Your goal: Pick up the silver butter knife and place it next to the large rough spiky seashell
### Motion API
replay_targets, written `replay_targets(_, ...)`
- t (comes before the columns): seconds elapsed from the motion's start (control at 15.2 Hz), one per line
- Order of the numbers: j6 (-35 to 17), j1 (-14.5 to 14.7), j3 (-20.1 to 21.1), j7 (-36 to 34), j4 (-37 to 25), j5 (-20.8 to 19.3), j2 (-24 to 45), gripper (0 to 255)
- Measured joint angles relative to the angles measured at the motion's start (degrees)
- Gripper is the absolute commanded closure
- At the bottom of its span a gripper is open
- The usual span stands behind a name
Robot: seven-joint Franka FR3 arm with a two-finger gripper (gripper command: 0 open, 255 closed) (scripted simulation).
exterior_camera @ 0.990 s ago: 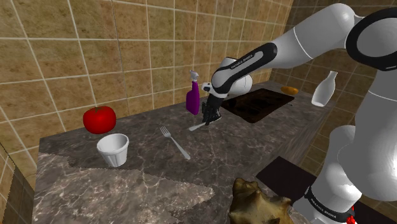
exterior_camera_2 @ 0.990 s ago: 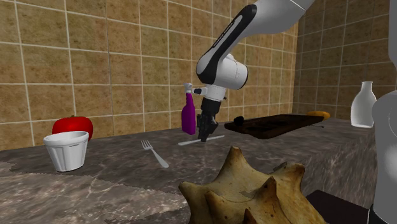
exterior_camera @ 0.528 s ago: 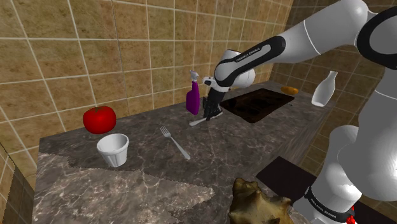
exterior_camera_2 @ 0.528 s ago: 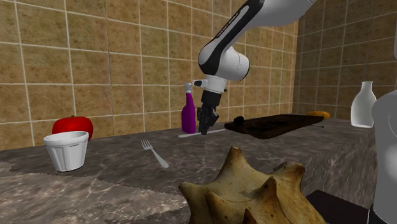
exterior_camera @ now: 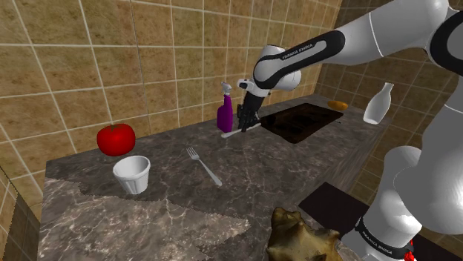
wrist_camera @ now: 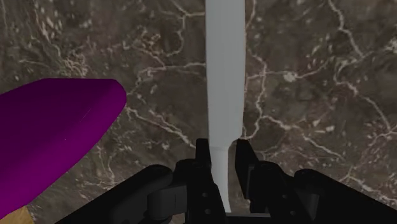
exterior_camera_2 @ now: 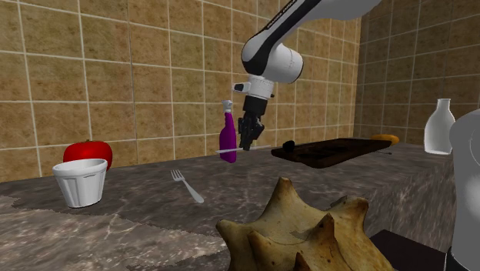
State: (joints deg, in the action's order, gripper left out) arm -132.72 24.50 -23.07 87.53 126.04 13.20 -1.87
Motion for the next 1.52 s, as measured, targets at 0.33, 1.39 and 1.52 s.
replay_targets(0.33, 3.5, -0.1, 0.0, -1.4, -2.2, -1.5, -1.6, 255)
replay_targets(1.39, 15.2, -0.3, 0.5, -5.0, -11.0, -4.5, -5.1, 255)
replay_targets(1.52, 16.7, -0.3, 0.5, -5.4, -12.2, -4.8, -5.4, 255)
